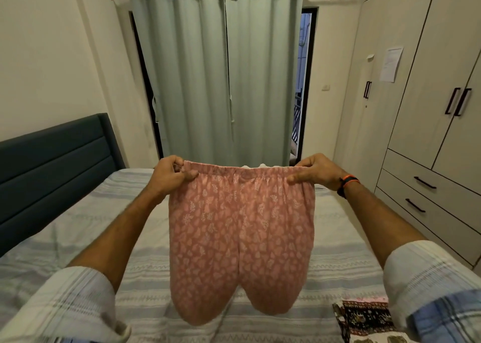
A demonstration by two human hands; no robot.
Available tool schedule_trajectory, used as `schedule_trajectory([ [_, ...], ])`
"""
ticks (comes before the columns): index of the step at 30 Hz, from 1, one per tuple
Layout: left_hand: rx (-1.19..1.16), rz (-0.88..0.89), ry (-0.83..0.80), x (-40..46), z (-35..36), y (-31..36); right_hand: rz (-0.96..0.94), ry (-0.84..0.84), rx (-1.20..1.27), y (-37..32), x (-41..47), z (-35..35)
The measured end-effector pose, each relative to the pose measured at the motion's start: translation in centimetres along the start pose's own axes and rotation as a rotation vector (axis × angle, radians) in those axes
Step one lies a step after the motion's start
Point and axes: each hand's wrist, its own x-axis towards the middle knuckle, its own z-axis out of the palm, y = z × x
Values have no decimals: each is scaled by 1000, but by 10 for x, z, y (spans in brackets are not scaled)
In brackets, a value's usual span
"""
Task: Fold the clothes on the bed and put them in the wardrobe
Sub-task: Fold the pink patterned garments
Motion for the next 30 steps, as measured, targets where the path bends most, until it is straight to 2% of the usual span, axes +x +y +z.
schedule_trajectory([
  [4,-32,-17,-58,-4,8,8,0,44,-3,1,8,6],
  [7,-24,-55,-89,-5,6,7,4,82,152,-1,9,13],
  [10,-94,-115,-133,-4,2,4,-5,27,390,-1,5,19],
  [16,-534,-233,-204,-21,11,5,9,-42,668,12,6,32],
  [20,-856,-411,-286,-31,11,2,25,-130,839,18,4,38],
  [21,-839,-479,-275,-33,15,2,50,-83,770,21,7,45],
  [22,-695,-518,-222,-32,21,-1,83,5,622,20,12,53],
  [25,74,-415,-10,-27,47,-12,154,291,28,16,19,86],
  [26,188,-373,46,-29,57,-13,154,353,-66,10,17,98],
  [28,154,-351,101,-32,74,-15,159,429,-71,1,14,117],
  [30,108,-348,134,-39,88,-13,162,424,-59,-2,13,133],
])
